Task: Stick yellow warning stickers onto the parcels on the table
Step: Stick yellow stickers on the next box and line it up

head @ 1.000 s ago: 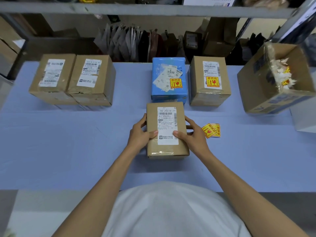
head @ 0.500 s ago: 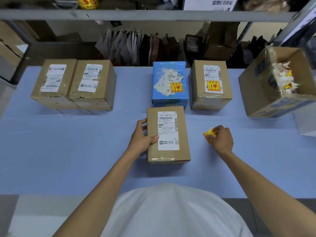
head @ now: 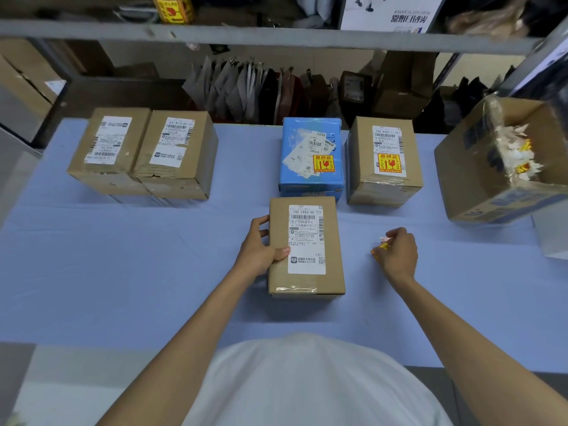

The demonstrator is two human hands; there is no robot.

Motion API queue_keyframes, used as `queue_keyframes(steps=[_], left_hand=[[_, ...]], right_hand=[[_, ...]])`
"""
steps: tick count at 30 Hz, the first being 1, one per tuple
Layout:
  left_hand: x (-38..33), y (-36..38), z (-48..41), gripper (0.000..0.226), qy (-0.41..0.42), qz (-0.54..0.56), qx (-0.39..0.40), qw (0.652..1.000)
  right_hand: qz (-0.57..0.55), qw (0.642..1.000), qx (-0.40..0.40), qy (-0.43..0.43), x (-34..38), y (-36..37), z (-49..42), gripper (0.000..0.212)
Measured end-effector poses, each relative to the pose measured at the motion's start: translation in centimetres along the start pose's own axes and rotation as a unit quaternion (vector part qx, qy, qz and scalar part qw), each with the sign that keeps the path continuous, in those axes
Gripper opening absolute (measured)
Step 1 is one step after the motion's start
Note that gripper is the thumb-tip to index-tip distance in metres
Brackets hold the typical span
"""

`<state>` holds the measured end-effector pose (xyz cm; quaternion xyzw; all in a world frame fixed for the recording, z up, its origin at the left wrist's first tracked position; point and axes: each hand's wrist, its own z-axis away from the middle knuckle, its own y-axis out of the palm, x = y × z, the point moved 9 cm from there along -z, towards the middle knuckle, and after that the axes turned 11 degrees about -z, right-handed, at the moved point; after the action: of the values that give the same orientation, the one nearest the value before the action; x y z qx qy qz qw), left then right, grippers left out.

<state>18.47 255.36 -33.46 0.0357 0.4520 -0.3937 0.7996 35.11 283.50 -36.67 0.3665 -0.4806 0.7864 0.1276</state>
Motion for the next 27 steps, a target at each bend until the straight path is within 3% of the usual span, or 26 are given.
queue_keyframes(steps=[4, 7, 14, 18, 23, 27], left_hand=[[-0.1, 0.0, 0.1, 0.079, 0.003, -0.004, 0.003, 1.000], [-0.2, 0.0, 0.1, 0.078, 0.005, -0.006, 0.002, 1.000], [0.3, -0.2, -0.2, 0.082, 0.000, -0.026, -0.008, 1.000], [-1.8, -0.6, 0.2, 0.087, 0.046, -0.127, -0.087, 0.987], [-7.9, 1.1, 1.9, 0.056, 0.224, -0.174, -0.140, 0.949], [-10.1, 2.9, 2.2, 0.035, 0.232, -0.101, -0.083, 0.964]], right_hand=[[0.096, 0.992, -0.023, 0.083, -2.0, -0.4, 0.2, 0.063], [0.091, 0.991, -0.035, 0.096, -2.9, -0.7, 0.5, 0.066], [-0.033, 0.998, -0.033, 0.034, -1.8, -0.7, 0.8, 0.028], [-0.151, 0.988, -0.018, 0.028, 0.9, -0.5, 1.2, 0.016], [-0.241, 0.969, 0.025, -0.052, 8.2, 0.0, 2.9, 0.011], [-0.301, 0.940, 0.138, -0.081, 13.3, 2.1, 5.4, 0.005]])
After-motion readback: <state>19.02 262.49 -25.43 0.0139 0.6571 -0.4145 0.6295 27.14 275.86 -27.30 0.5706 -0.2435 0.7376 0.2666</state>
